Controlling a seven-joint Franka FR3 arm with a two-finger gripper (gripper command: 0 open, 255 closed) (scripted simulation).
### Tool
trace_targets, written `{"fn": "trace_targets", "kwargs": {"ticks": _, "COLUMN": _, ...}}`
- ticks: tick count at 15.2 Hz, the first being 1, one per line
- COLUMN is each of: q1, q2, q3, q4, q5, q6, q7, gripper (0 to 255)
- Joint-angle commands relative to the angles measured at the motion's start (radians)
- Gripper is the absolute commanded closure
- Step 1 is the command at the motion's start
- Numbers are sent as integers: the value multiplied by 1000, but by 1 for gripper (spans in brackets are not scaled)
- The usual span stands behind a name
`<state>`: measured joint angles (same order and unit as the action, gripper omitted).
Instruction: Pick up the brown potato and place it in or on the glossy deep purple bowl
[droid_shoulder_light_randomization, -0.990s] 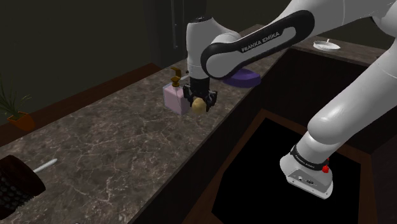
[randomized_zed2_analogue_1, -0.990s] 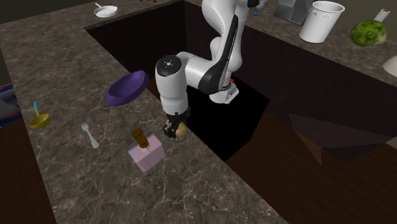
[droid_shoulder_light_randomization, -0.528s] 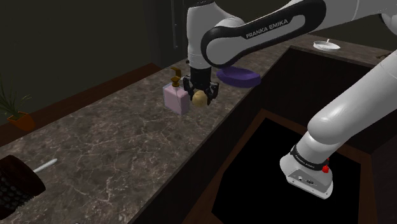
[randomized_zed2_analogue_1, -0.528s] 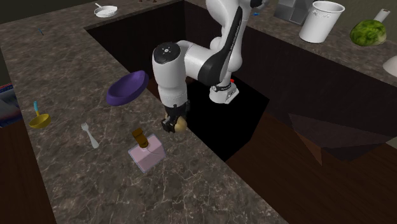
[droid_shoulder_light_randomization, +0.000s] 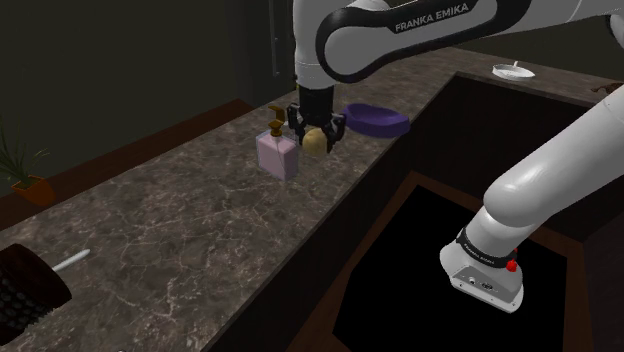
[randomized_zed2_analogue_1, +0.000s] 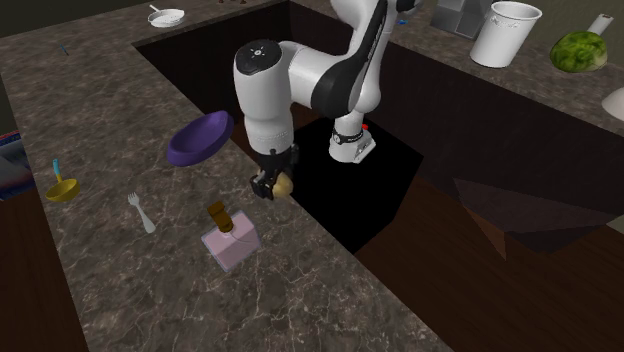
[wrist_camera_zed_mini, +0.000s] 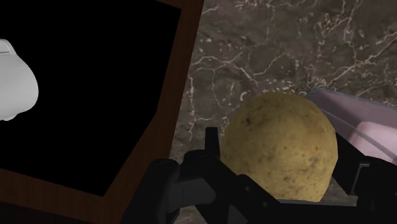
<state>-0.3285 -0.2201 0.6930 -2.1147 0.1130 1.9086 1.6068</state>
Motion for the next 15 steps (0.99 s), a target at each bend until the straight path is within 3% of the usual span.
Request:
{"fn": "trace_targets", "kwargs": {"ticks": 1, "q1": -1, "q2": -7, "q3": -5, "q4": 23, "q5": 2, "q6": -29, "q7": -4, "gripper": 255}}
{"fn": "trace_targets", "kwargs": {"ticks": 15, "q1": -116, "q2": -60, "q3": -229, "q4": -53, "q5": -27, "q6": -15, "q7": -336, "gripper": 255}}
